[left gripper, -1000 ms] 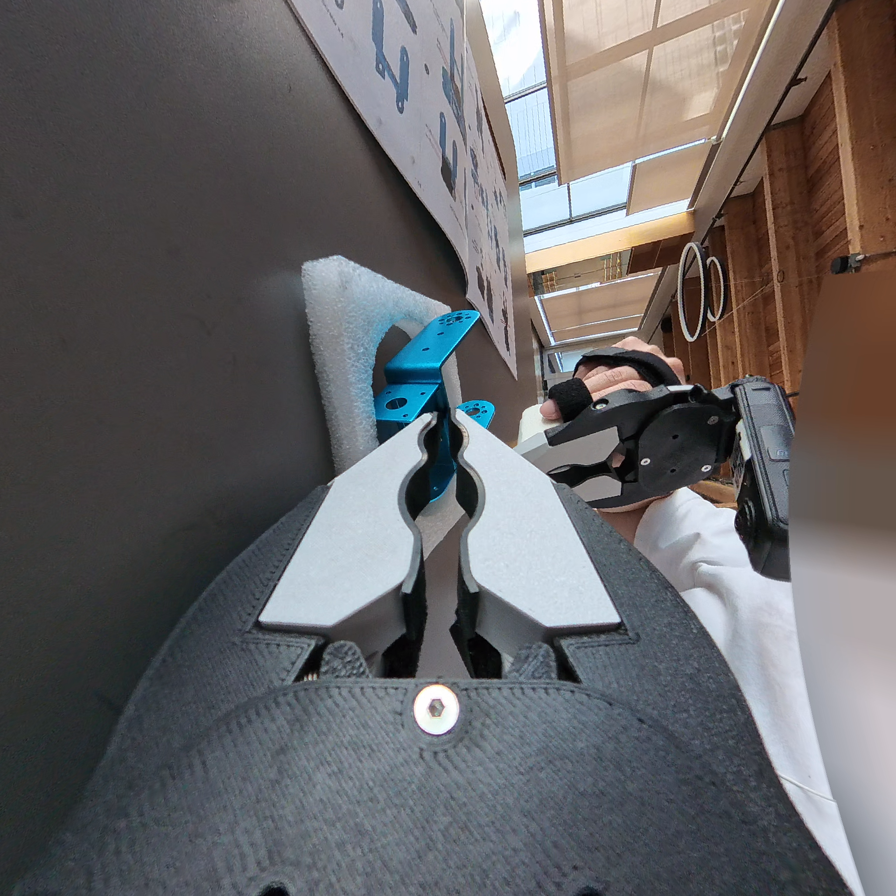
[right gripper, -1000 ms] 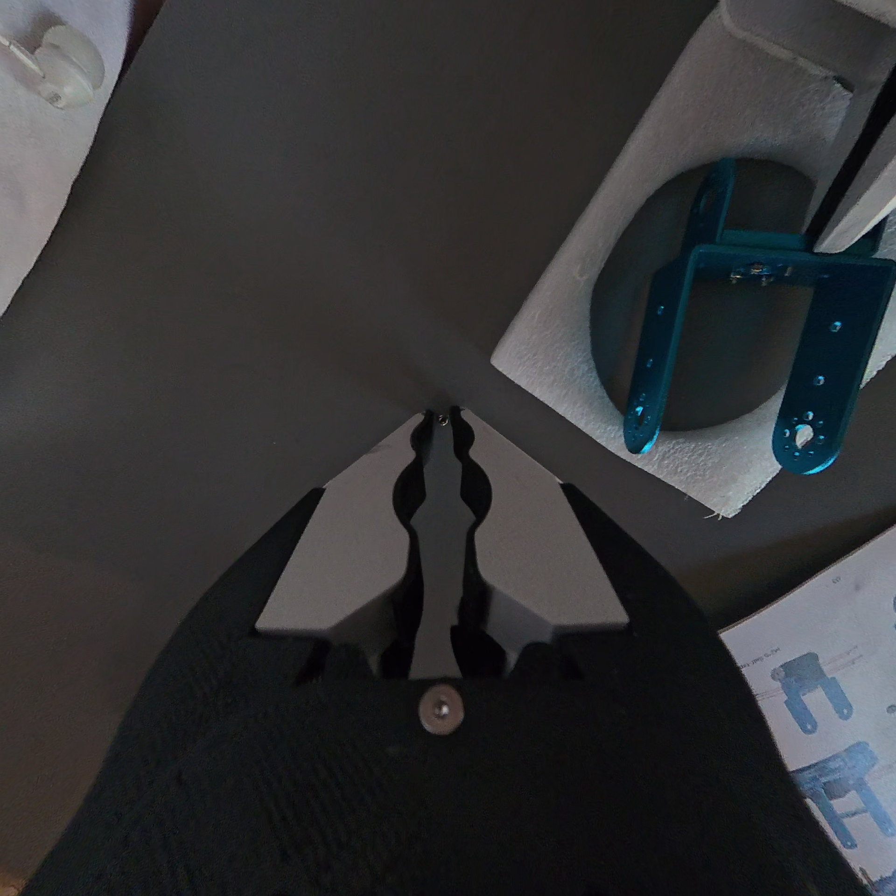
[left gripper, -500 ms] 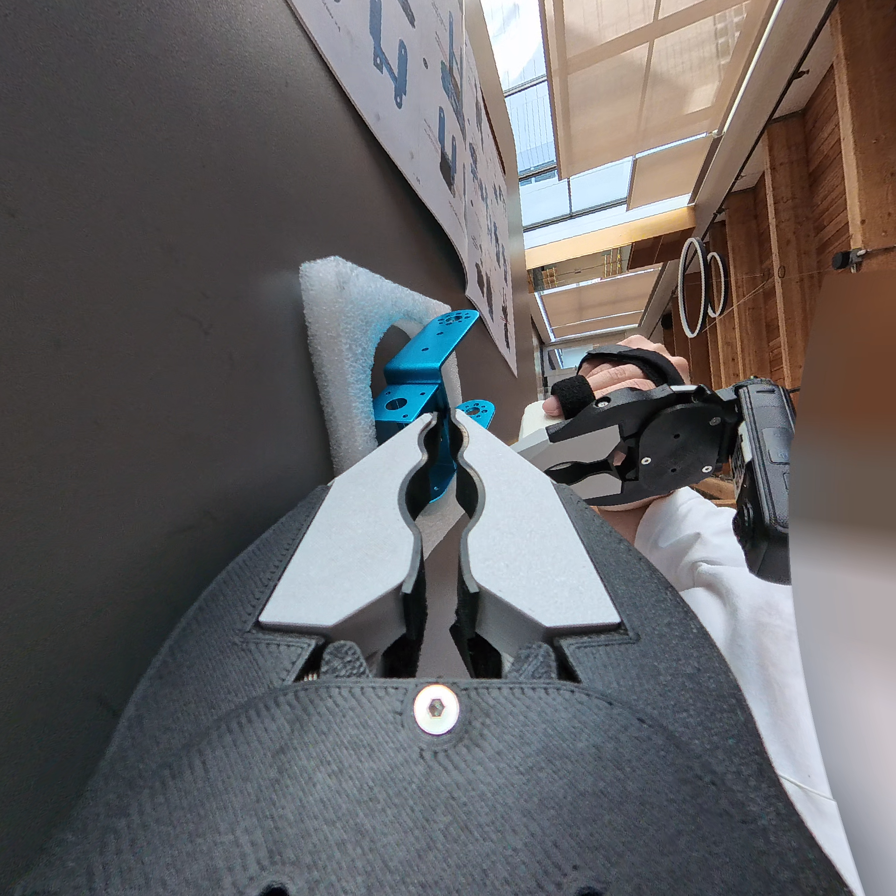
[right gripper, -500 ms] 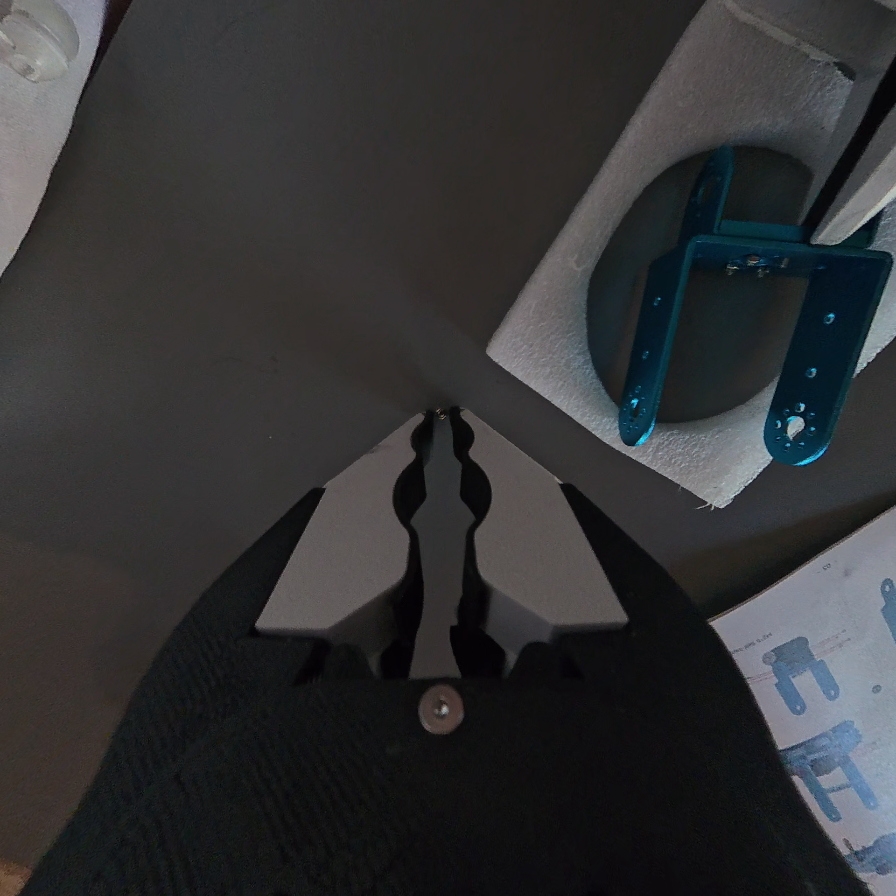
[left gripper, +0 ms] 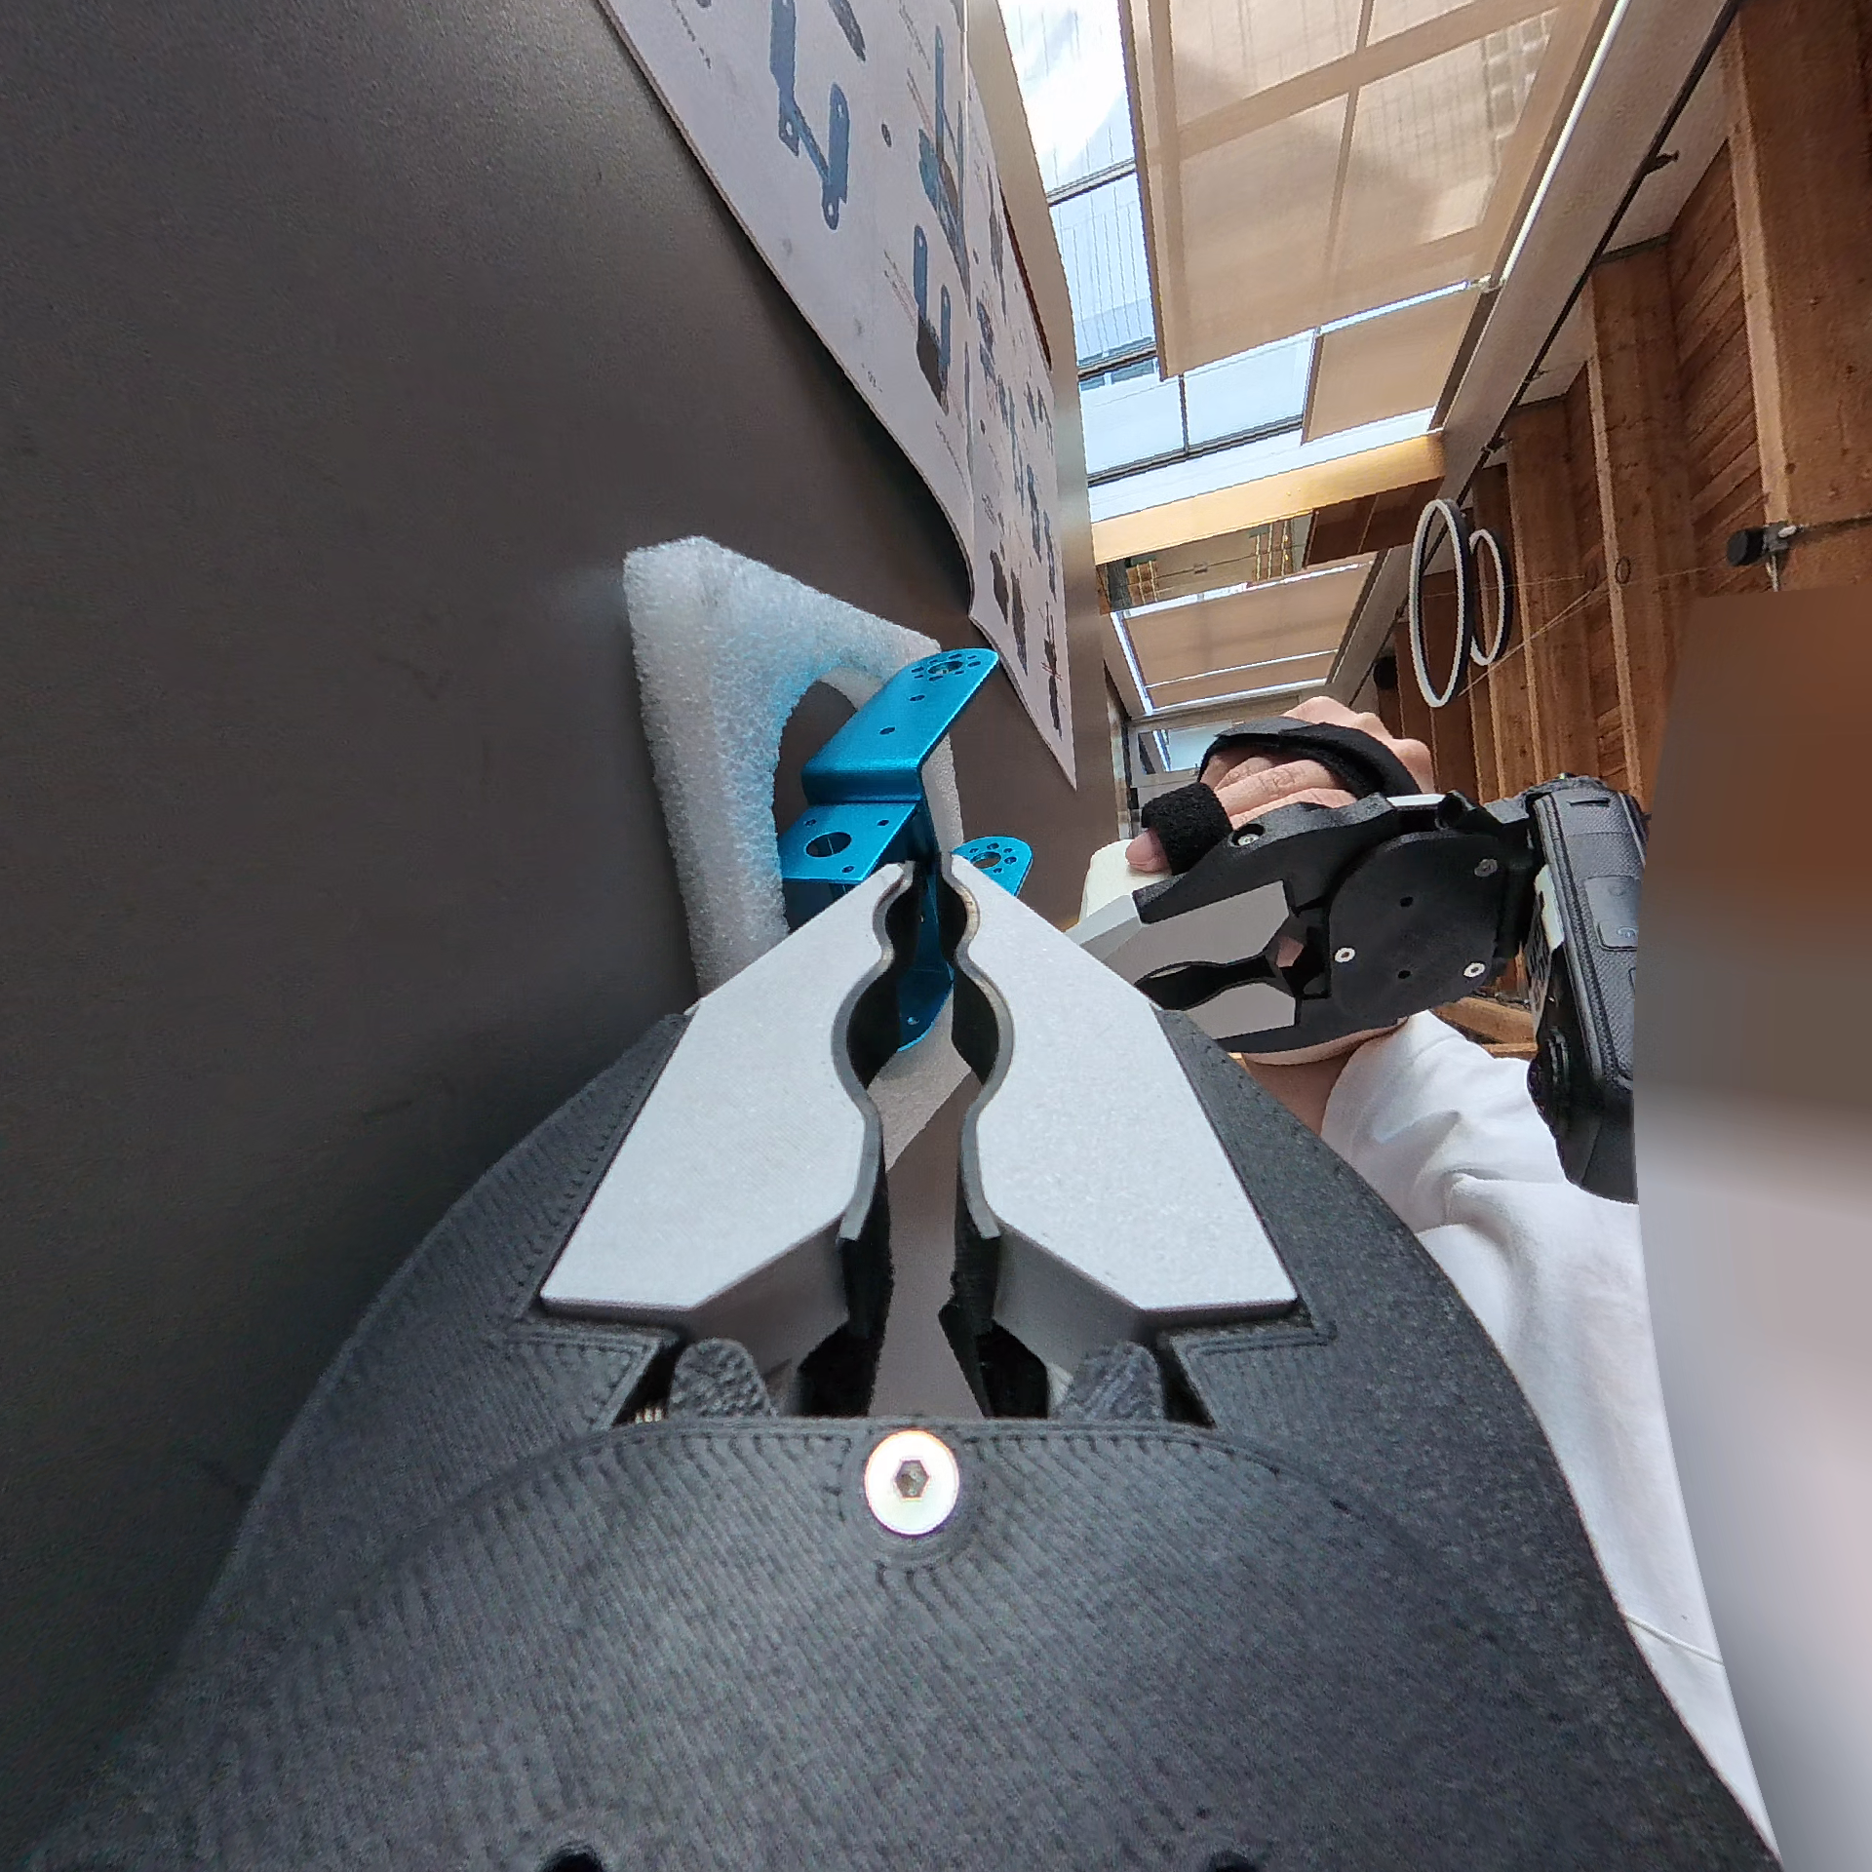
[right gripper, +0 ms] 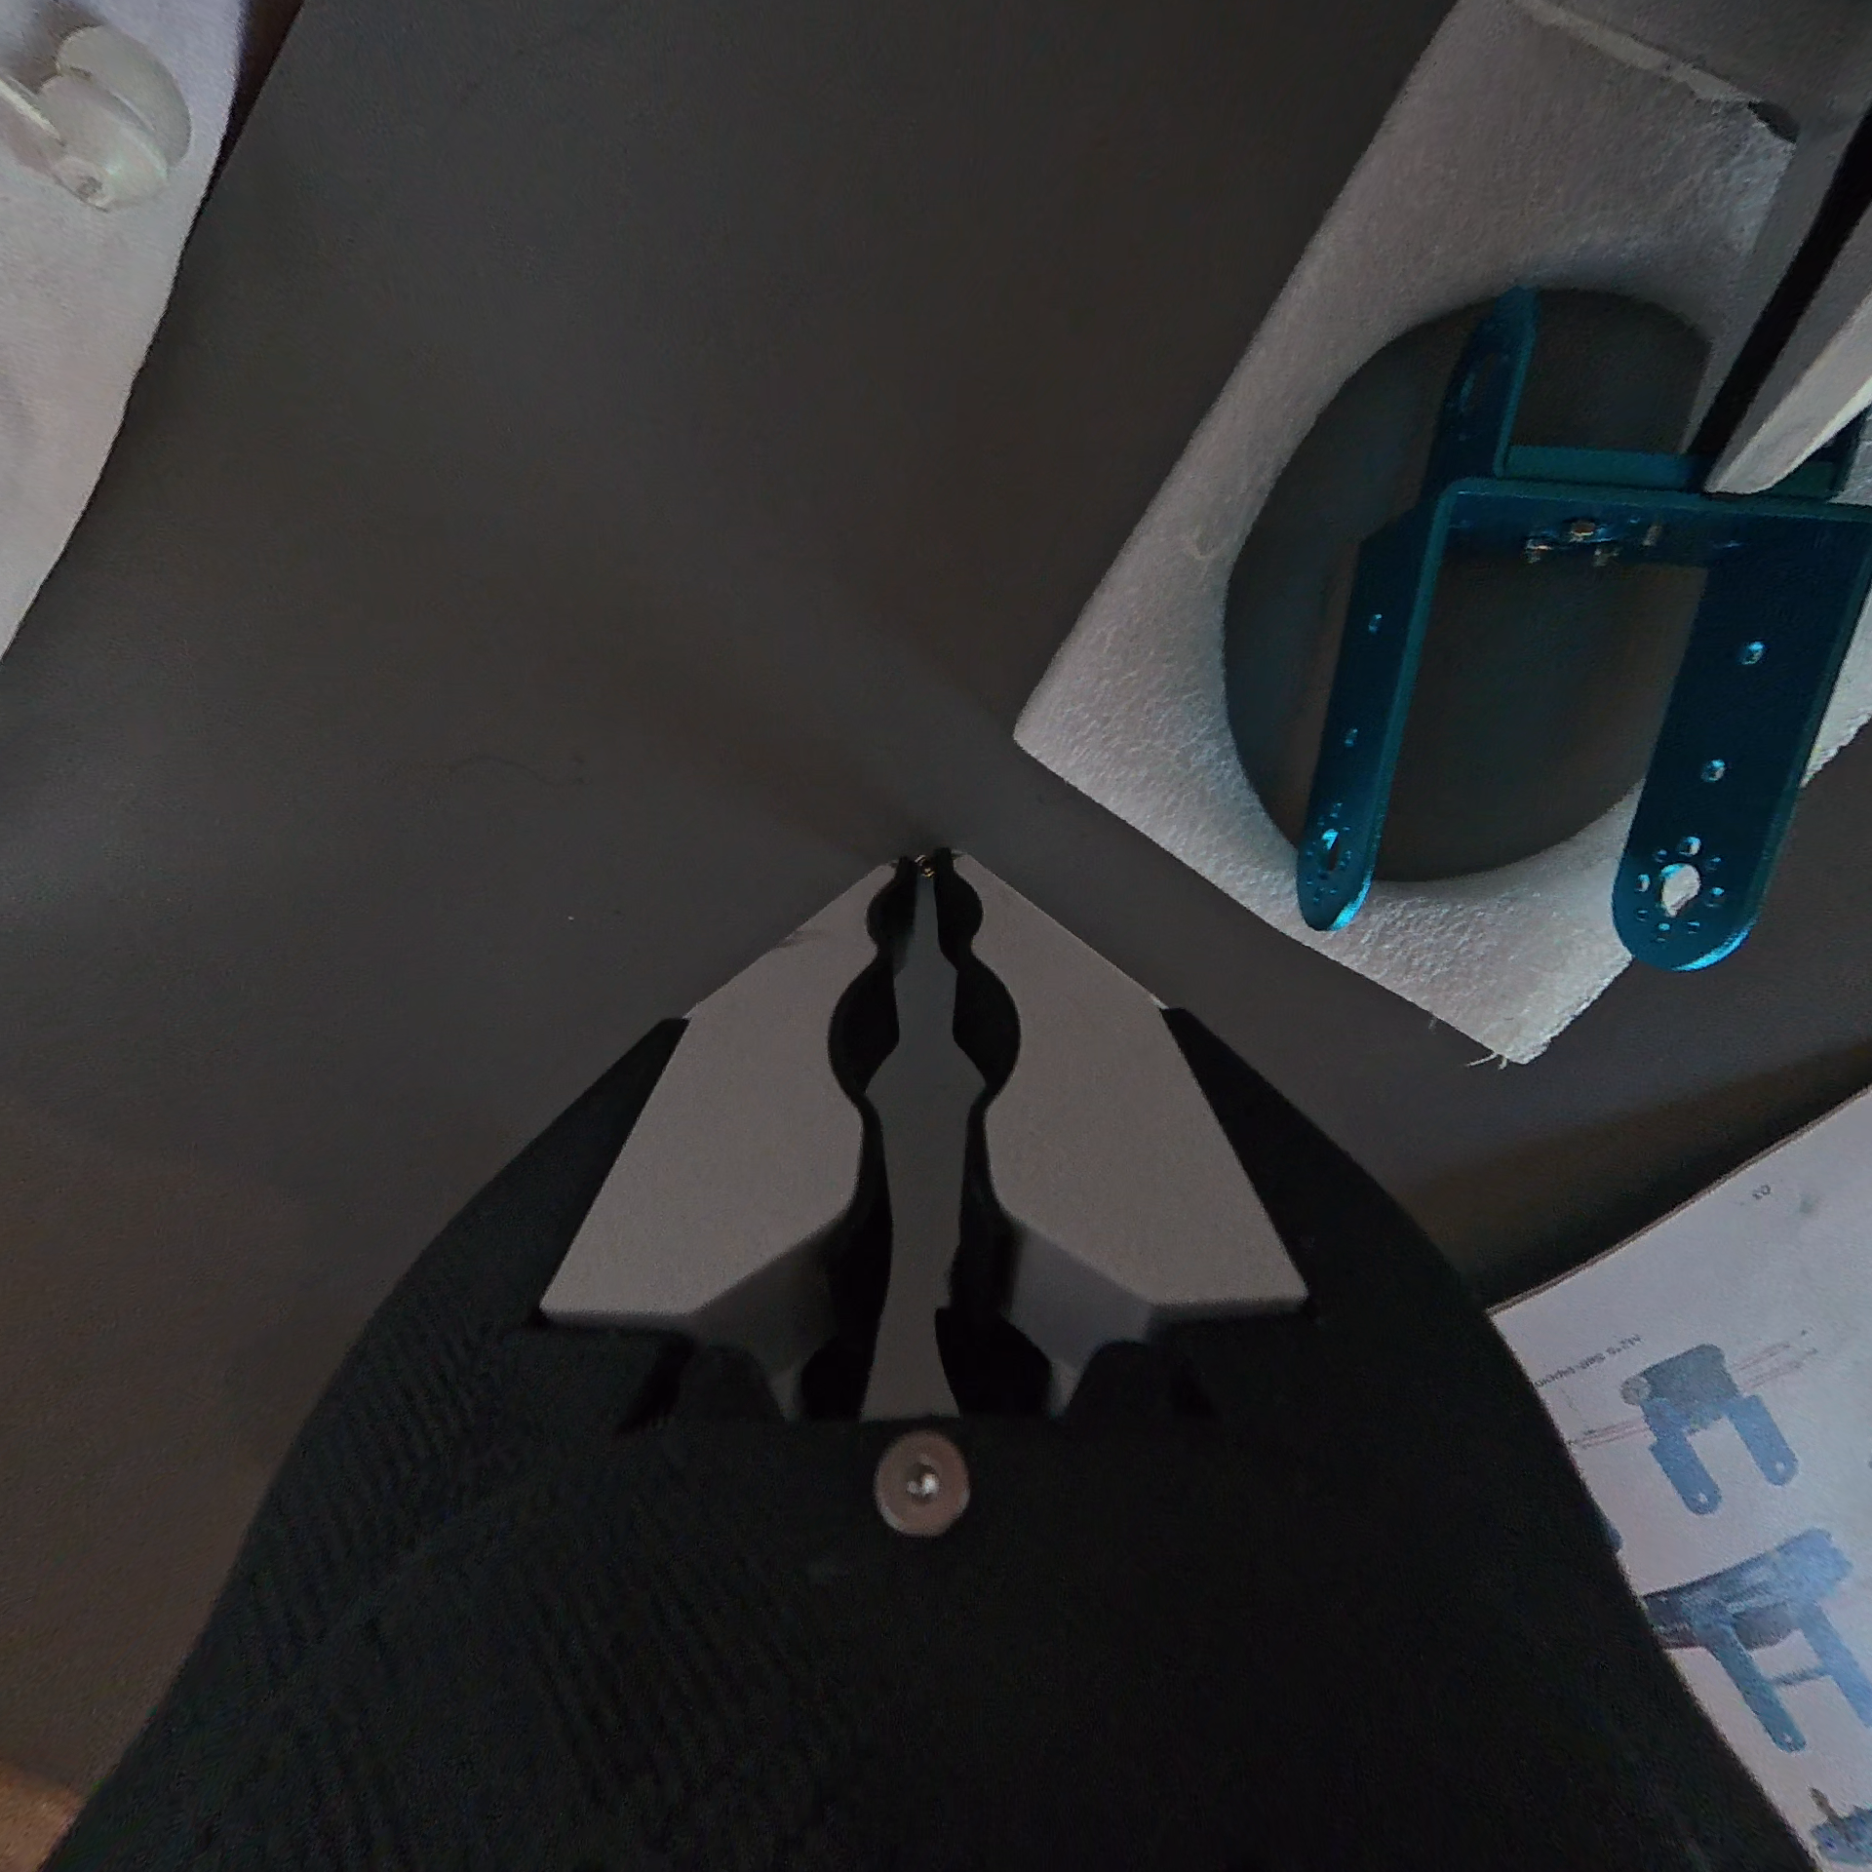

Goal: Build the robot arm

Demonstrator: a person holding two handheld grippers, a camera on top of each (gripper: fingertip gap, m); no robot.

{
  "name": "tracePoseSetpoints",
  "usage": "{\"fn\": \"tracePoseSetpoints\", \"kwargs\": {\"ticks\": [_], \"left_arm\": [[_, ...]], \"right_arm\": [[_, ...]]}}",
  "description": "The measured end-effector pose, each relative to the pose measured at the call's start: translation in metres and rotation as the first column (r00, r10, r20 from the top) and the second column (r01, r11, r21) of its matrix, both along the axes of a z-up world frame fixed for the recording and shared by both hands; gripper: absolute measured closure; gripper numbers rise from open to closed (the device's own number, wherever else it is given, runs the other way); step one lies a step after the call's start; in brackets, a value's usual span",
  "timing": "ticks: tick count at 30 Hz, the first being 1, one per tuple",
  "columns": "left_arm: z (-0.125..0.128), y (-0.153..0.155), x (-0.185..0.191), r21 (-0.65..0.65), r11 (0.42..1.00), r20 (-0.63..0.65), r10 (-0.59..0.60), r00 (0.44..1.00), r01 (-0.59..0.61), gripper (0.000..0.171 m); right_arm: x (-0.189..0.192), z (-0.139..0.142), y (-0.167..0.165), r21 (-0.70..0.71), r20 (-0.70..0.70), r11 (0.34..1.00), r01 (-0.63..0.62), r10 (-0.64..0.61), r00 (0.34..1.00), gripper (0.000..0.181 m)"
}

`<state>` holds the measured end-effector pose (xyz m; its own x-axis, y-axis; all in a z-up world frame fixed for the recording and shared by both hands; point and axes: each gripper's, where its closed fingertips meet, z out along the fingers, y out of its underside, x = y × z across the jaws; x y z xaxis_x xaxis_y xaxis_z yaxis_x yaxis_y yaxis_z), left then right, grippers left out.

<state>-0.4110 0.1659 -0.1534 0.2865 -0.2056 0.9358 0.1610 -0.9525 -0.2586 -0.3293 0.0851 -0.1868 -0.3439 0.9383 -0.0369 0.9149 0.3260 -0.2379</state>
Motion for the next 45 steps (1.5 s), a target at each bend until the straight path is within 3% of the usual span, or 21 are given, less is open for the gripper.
{"fn": "tracePoseSetpoints", "kwargs": {"ticks": [5,11,17,22,25,45], "left_arm": [[0.0,0.0,0.0,0.0,1.0,0.0,-0.001,1.0,0.001,0.171],[0.0,0.0,0.0,-0.003,1.0,0.005,-0.003,1.0,0.003,0.171],[0.0,0.0,0.001,-0.014,1.0,0.012,-0.015,1.0,0.015,0.171],[-0.001,-0.001,0.001,-0.025,0.999,0.019,-0.028,0.999,0.029,0.171],[-0.001,-0.001,0.001,-0.03,0.999,0.027,-0.032,0.999,0.033,0.171],[-0.001,-0.001,0.001,-0.042,0.998,0.036,-0.035,0.999,0.036,0.171]], "right_arm": [[0.001,0.004,0.003,0.015,-0.03,1.0,0.023,-0.023,0.999,0.179],[-0.007,0.029,0.012,-0.005,-0.196,0.994,0.105,-0.104,0.975,0.179],[-0.032,0.063,0.032,-0.068,-0.479,0.98,0.186,-0.195,0.856,0.179],[-0.054,0.074,0.051,-0.062,-0.624,0.974,0.216,-0.207,0.753,0.178],[-0.064,0.069,0.059,-0.056,-0.644,0.973,0.226,-0.208,0.736,0.179],[-0.083,0.034,0.075,-0.033,-0.589,0.982,0.186,-0.17,0.79,0.179]]}}
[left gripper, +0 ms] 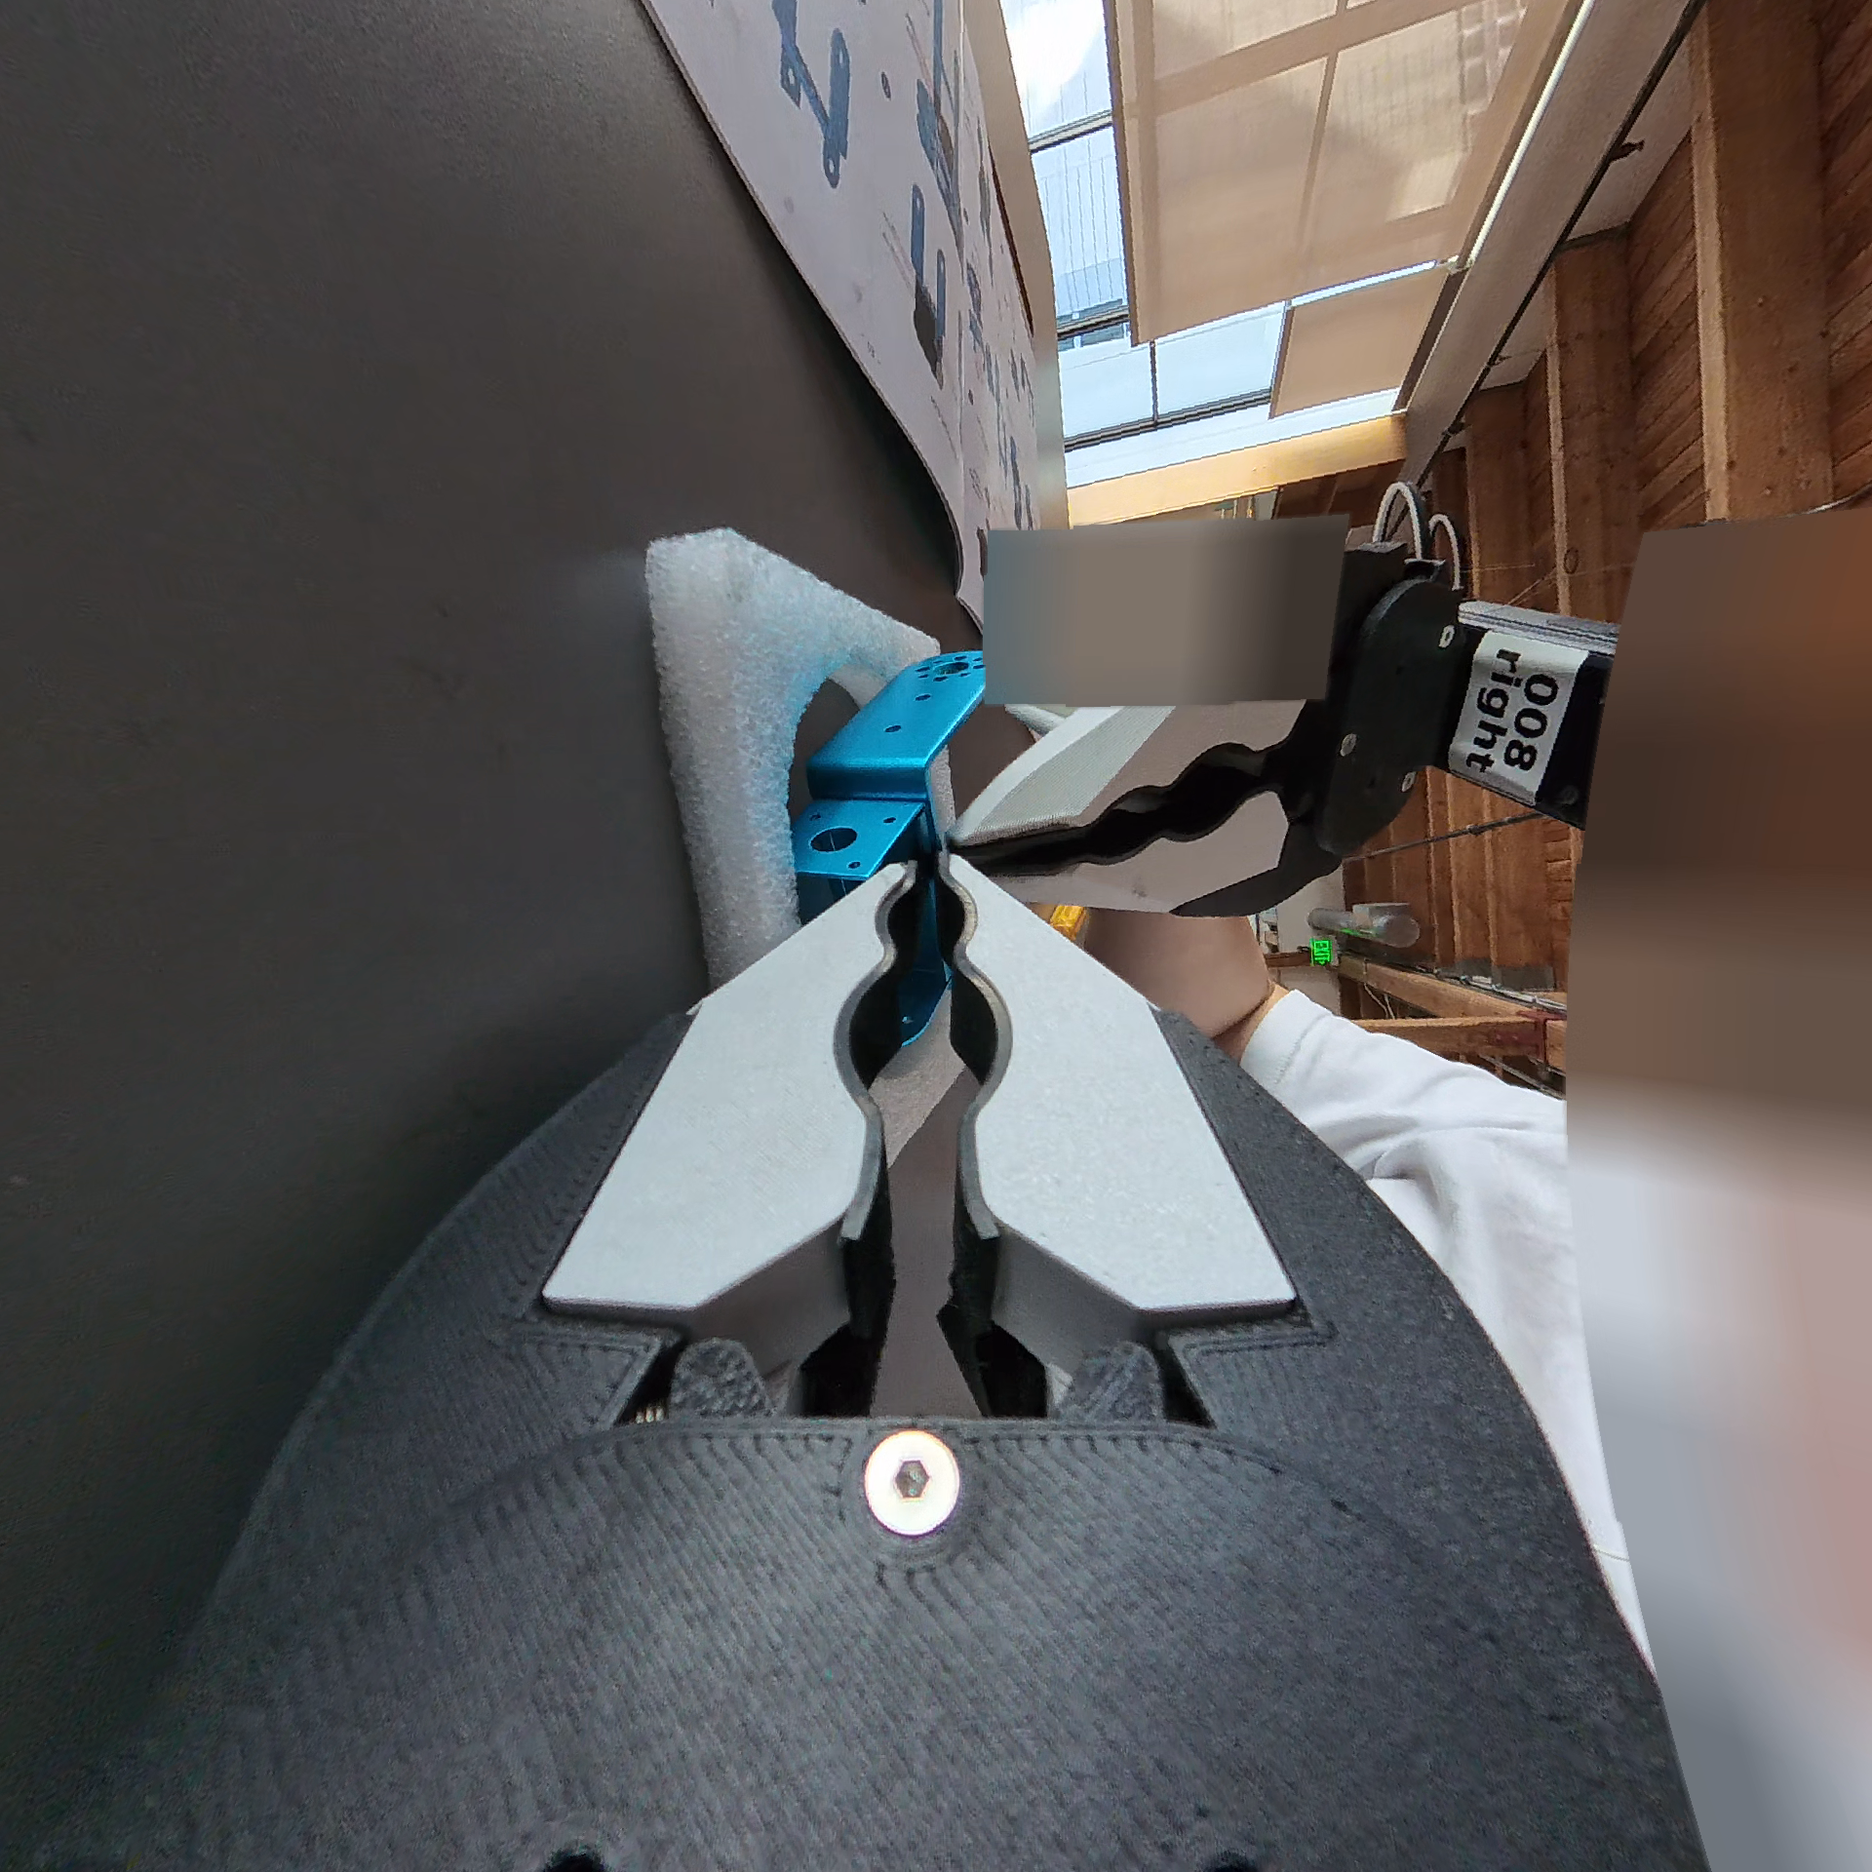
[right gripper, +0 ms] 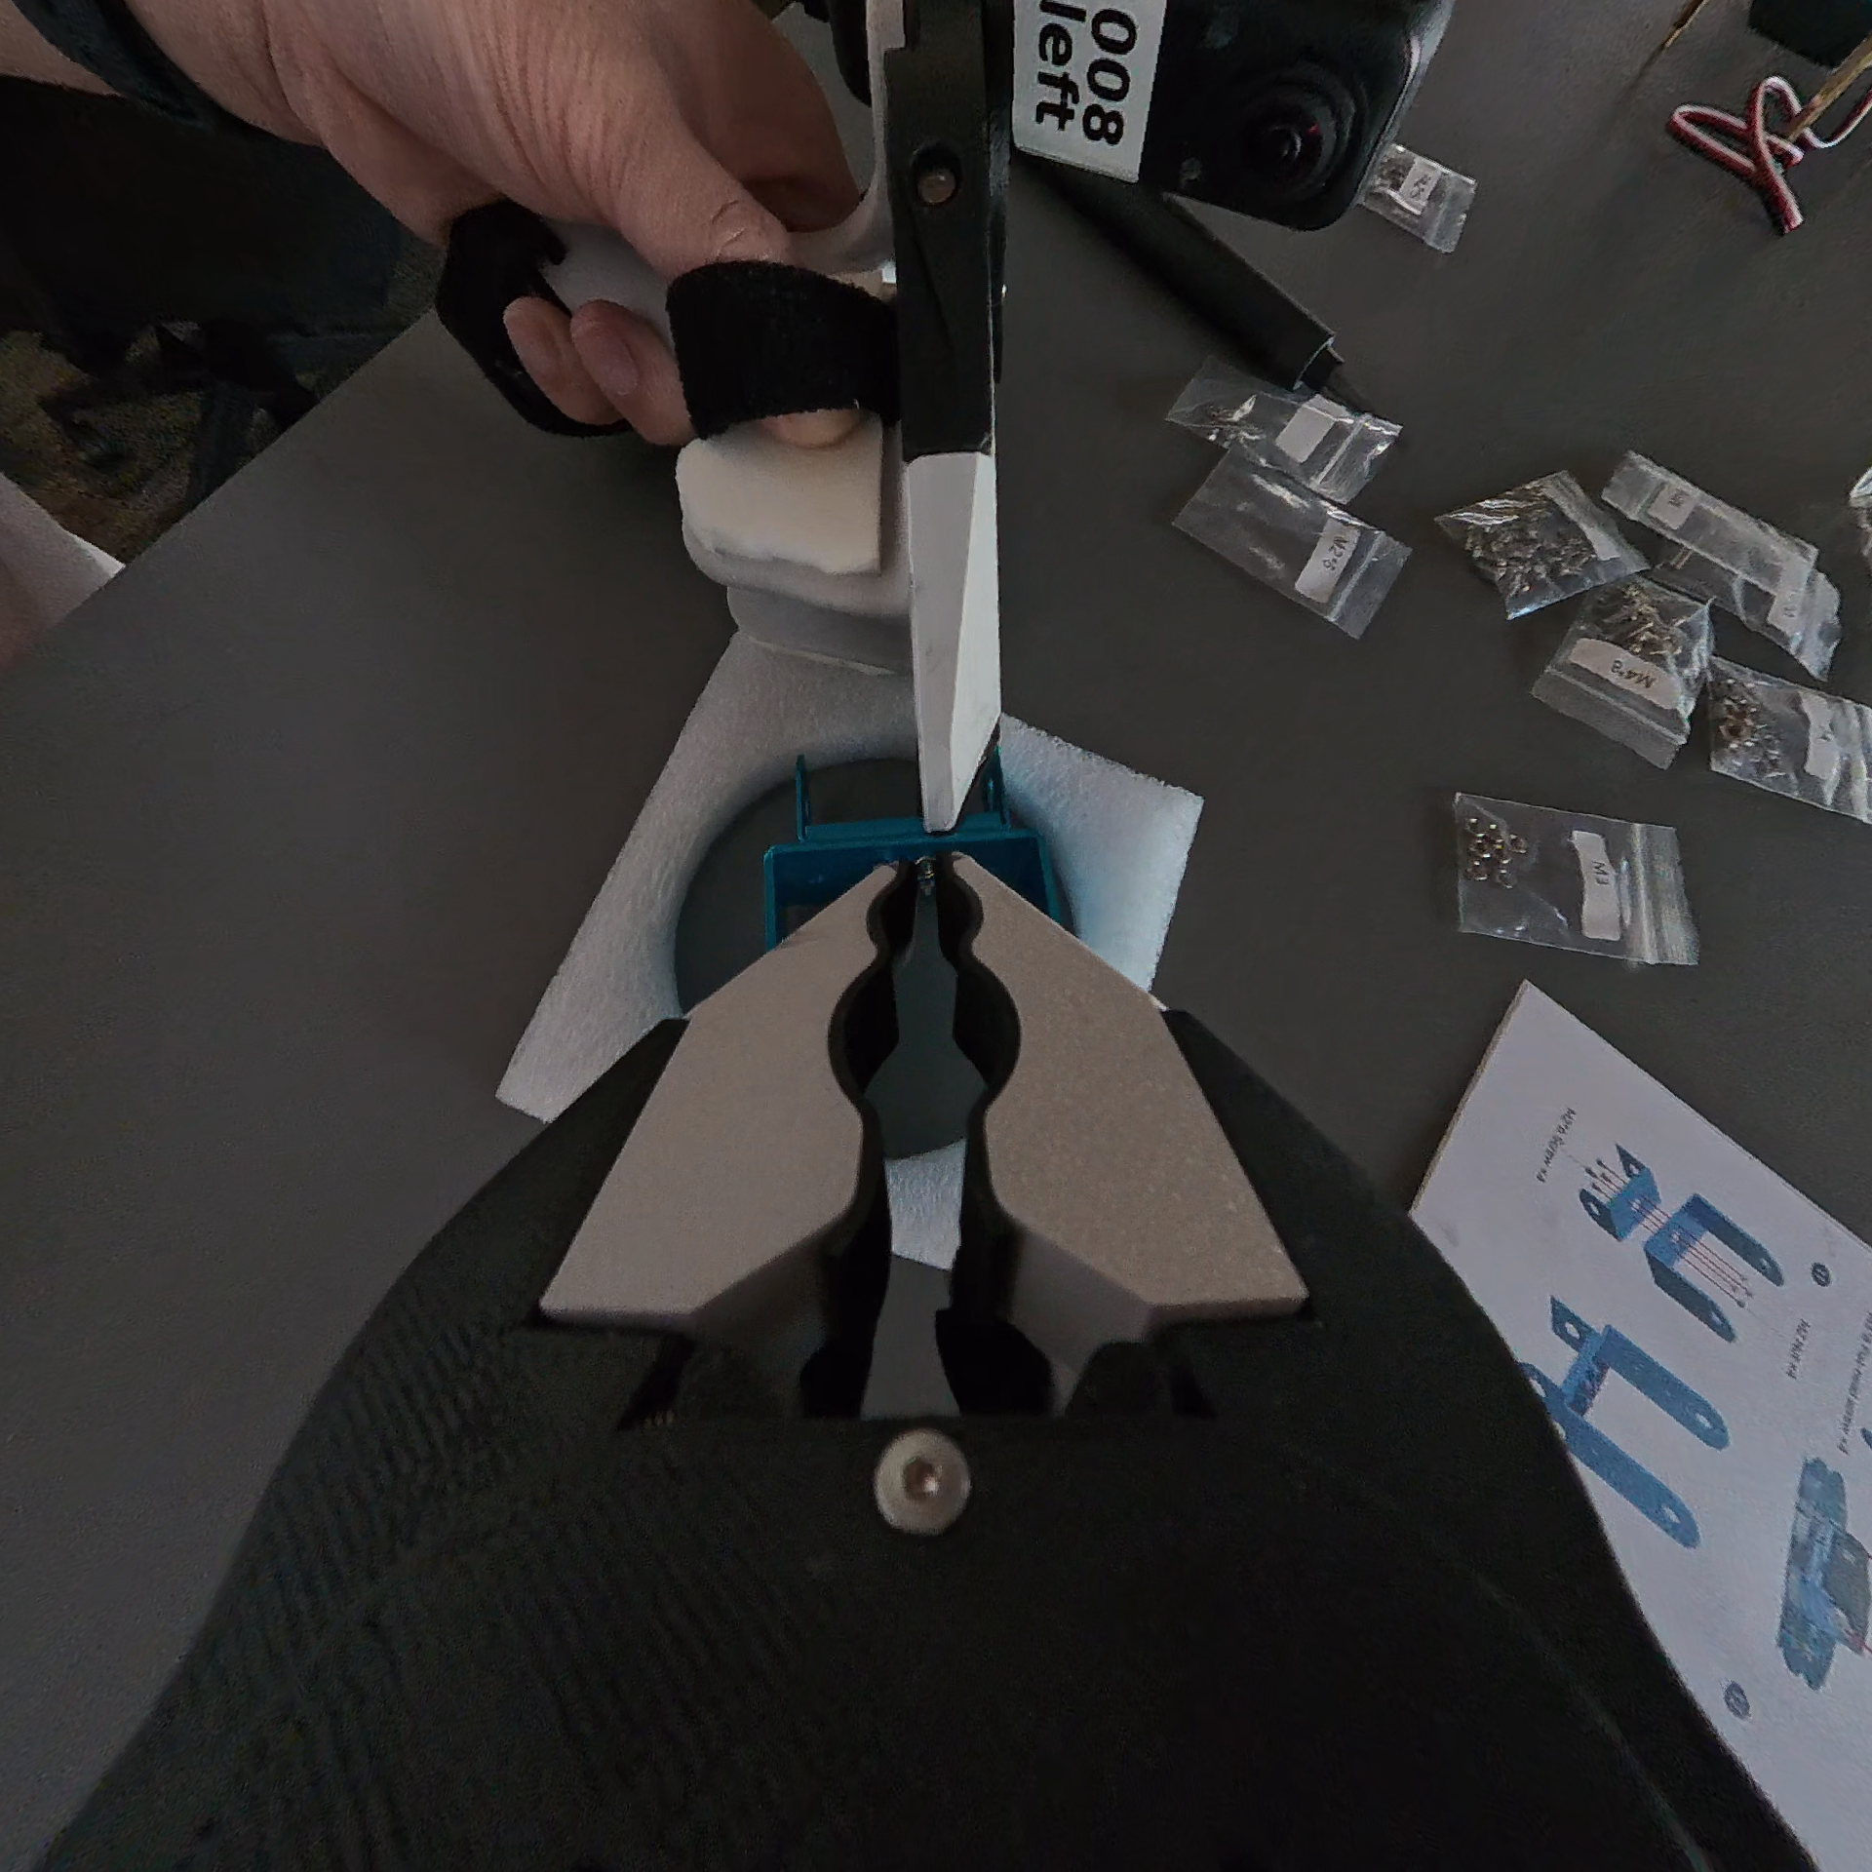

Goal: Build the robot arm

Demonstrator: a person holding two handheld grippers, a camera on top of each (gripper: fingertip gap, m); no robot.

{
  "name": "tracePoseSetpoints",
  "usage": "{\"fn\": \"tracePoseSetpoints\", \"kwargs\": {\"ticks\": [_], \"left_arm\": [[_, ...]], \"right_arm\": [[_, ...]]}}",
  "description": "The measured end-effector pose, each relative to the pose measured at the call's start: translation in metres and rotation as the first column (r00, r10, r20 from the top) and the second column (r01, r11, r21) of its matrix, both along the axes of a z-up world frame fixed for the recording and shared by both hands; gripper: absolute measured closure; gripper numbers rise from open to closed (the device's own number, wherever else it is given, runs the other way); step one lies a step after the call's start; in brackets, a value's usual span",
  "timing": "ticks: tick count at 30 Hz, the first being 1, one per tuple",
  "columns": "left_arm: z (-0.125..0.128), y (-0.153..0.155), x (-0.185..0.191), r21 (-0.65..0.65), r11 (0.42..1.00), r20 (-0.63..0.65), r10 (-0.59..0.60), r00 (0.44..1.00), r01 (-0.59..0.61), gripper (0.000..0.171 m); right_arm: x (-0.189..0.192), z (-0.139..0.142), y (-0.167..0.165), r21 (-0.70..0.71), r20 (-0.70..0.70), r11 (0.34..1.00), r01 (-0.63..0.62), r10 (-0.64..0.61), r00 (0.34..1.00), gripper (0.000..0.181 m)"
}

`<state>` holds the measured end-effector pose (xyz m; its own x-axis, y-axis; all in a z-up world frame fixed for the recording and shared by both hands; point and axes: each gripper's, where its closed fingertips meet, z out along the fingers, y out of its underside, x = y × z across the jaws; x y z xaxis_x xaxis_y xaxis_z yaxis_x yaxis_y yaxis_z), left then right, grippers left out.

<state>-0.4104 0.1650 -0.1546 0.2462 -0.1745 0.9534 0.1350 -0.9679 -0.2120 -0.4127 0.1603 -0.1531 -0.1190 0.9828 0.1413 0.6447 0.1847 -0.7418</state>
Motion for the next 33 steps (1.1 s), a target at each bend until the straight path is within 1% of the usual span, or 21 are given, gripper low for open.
{"fn": "tracePoseSetpoints", "kwargs": {"ticks": [15,33], "left_arm": [[0.0001,-0.0003,0.0001,0.003,1.0,0.001,-0.003,1.0,0.003,0.171],[0.0,-0.0003,0.0004,0.003,1.0,0.003,-0.006,1.0,0.006,0.171]], "right_arm": [[-0.0011,-0.0068,0.0011,0.011,0.016,1.0,0.002,-0.002,1.0,0.179],[-0.0018,-0.008,0.0017,0.001,-0.005,1.0,0.012,-0.012,1.0,0.179]]}}
